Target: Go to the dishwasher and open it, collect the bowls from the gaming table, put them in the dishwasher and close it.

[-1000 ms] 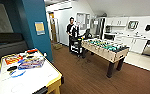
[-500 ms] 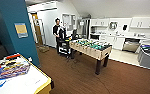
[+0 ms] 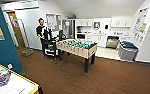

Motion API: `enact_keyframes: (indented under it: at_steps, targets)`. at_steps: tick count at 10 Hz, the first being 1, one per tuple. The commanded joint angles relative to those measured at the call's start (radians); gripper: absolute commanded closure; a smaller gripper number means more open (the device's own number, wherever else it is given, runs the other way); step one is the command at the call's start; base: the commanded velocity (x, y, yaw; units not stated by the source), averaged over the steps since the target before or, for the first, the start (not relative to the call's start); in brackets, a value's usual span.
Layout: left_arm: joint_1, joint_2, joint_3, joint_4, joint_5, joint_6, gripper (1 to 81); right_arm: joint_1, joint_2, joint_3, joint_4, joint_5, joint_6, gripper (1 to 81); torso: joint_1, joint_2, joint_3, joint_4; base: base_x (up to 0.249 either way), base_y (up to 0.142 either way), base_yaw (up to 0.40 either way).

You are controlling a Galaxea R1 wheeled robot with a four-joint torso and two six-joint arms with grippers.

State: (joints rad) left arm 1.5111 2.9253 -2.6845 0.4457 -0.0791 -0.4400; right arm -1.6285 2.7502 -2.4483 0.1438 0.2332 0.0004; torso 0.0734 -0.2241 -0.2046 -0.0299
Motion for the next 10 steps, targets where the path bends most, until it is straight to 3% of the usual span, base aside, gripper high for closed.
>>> enact_keyframes:
  at_steps: [1,10]
  targets:
    - [-0.044,-0.007,-0.002,0.01,0.036,0.009,81.1,0.031,-0.022,-0.003,-0.01,-0.054,0.001,81.1,0.0,0.0,0.0,0.0,0.0,0.0,-0.397]
    - [-0.044,-0.011,-0.002,0.008,0.036,0.007,81.1,0.029,-0.025,-0.004,-0.013,-0.054,0.001,81.1,0.0,0.0,0.0,0.0,0.0,0.0,-0.397]
